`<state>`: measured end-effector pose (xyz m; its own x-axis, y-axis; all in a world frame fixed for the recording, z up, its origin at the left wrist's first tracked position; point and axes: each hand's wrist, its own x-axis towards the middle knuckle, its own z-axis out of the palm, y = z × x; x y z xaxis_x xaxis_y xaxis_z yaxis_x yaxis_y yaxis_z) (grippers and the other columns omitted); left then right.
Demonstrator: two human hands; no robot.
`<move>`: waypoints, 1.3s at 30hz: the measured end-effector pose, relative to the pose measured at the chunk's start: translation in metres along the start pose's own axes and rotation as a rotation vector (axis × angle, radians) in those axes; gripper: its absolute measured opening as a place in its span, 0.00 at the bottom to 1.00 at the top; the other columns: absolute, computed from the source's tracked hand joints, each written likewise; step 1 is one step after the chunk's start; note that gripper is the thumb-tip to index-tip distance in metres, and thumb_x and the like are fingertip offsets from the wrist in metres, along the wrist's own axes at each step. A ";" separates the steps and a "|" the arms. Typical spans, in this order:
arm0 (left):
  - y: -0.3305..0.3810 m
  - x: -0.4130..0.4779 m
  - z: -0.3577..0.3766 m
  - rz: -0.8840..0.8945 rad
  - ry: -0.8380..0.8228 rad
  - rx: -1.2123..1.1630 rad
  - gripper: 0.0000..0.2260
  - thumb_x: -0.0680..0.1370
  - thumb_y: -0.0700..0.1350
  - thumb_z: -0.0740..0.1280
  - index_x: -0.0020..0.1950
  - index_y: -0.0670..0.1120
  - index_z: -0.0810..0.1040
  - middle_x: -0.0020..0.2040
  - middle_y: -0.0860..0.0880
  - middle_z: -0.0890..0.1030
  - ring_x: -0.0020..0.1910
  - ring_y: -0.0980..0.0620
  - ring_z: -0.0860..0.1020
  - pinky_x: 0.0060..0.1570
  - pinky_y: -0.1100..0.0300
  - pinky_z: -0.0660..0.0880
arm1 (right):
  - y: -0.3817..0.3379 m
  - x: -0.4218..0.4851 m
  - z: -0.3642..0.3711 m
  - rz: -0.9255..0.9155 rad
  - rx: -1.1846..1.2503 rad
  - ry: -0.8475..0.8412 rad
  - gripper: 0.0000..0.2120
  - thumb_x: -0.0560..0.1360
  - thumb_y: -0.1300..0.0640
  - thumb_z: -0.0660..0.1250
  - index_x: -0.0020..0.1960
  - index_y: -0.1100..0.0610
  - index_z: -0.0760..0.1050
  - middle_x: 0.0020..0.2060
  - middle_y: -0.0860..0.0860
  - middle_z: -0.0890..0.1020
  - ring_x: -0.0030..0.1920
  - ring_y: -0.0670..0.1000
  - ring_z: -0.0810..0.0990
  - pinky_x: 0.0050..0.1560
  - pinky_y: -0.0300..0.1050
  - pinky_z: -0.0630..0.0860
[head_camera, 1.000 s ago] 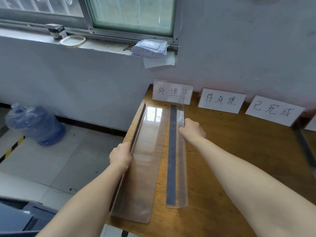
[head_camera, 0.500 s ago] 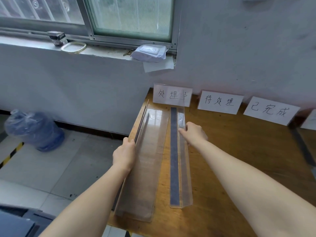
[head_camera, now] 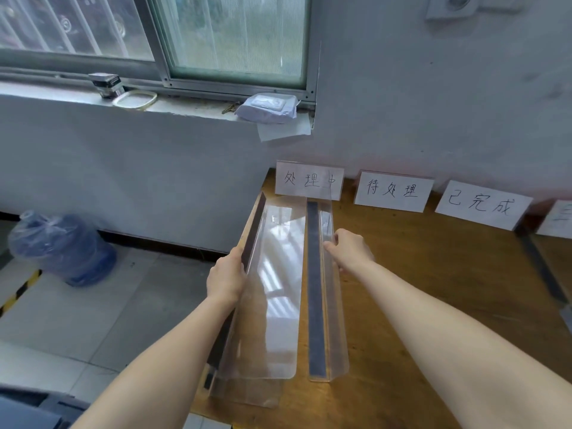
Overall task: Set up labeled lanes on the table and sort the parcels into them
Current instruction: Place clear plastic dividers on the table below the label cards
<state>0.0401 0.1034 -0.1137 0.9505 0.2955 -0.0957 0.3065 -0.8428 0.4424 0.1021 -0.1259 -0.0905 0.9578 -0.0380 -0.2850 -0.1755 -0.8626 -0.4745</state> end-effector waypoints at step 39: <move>0.115 0.019 0.046 0.056 -0.445 -0.597 0.28 0.79 0.55 0.63 0.76 0.48 0.59 0.73 0.44 0.66 0.69 0.45 0.69 0.64 0.45 0.71 | 0.009 0.003 -0.003 -0.153 0.289 -0.089 0.22 0.82 0.56 0.58 0.74 0.43 0.64 0.54 0.50 0.77 0.48 0.53 0.78 0.49 0.55 0.81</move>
<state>0.0959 -0.0083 -0.1057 0.9332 -0.0577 -0.3546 0.2982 -0.4260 0.8541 0.1038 -0.1352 -0.0932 0.9567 0.1356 -0.2577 -0.1010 -0.6756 -0.7303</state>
